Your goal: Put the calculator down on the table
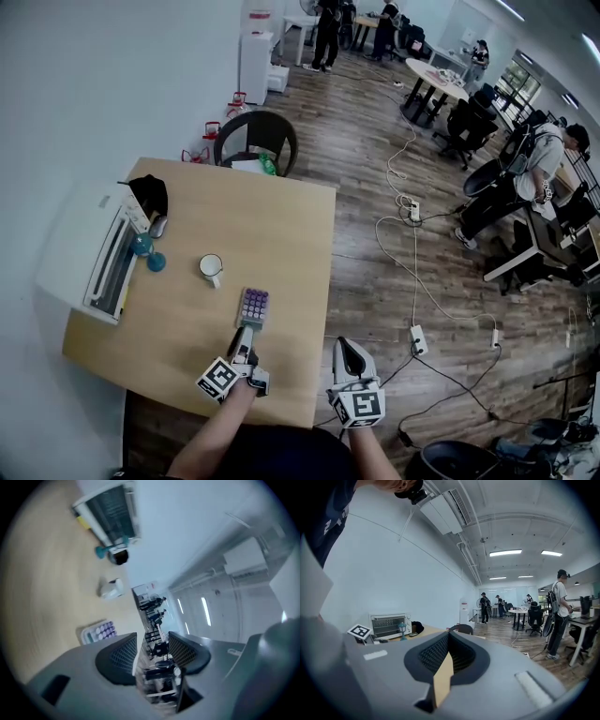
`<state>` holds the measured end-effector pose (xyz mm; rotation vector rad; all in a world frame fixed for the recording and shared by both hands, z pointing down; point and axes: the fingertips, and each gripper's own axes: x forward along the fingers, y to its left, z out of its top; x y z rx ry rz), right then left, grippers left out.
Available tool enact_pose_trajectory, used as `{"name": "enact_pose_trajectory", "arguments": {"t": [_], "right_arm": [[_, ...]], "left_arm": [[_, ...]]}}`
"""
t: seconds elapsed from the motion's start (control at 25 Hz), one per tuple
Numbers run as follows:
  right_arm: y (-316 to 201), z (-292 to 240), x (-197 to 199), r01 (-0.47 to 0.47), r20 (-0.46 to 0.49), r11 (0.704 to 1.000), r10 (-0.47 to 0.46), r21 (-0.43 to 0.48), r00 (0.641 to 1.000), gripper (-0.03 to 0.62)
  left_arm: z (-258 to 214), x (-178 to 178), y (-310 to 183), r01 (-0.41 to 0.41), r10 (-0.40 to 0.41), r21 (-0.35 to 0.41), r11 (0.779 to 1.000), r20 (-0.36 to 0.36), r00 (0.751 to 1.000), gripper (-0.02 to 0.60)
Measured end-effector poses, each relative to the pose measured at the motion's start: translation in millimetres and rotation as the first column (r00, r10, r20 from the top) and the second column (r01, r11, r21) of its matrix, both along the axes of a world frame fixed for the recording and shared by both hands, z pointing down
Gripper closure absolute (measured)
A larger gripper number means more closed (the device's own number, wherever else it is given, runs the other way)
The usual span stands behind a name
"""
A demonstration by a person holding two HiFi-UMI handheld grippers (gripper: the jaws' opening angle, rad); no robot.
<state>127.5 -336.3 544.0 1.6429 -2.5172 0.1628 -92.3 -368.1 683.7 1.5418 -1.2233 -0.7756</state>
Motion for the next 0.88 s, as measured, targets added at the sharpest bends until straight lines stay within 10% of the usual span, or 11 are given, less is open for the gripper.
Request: {"name": "enact_pose_trajectory", "arguments": {"t": [0.08, 0.12, 0.24, 0.36, 0.44, 0.52, 0.6, 0.88], "right_arm": [[1, -1, 3, -0.002, 0.001, 1.0, 0.002, 0.0, 1.0, 0.582], [2, -1, 4, -0.005, 0.002, 1.0, 0.005, 0.0, 1.0, 0.582], [3, -1, 6, -0.01, 0.001, 1.0, 0.01, 0.0, 1.0, 0.582], [5, -2, 7, -0.005, -0.001, 1.0, 0.005, 0.002, 1.0, 0.582], [6, -4, 7, -0.004, -0.001, 1.0, 0.004, 0.008, 1.0, 0.582], [5, -4, 8, -0.006, 0.003, 1.0, 0.006, 0.01, 1.0, 0.582], [5, -3, 8, -0.009, 0.008, 1.0, 0.009, 0.008, 1.0, 0.582], [4, -6, 8, -0.002, 0.013, 1.0, 0.002, 0.013, 1.0, 0.582]], "left_arm": [[-27, 9, 1, -0.125, 0.095, 0.086, 0.988, 0.298, 0.95, 0.383], [-38, 15, 3, -0.195, 0.127, 0.107, 0.975, 0.452, 0.883, 0.383], [-60, 32, 13, -0.375, 0.157, 0.094, 0.922, 0.795, 0.586, 0.382], [-79, 44, 22, -0.459, 0.099, 0.043, 0.887, 0.955, 0.281, 0.387], [-86, 50, 28, -0.476, 0.059, 0.021, 0.879, 0.987, 0.152, 0.43], [-90, 54, 31, -0.489, 0.028, 0.025, 0.872, 0.994, 0.101, 0.43], [-93, 55, 32, -0.495, 0.02, 0.036, 0.868, 0.994, 0.107, 0.43], [-129, 43, 22, -0.409, -0.047, 0.146, 0.901, 0.969, 0.241, 0.43]]}}
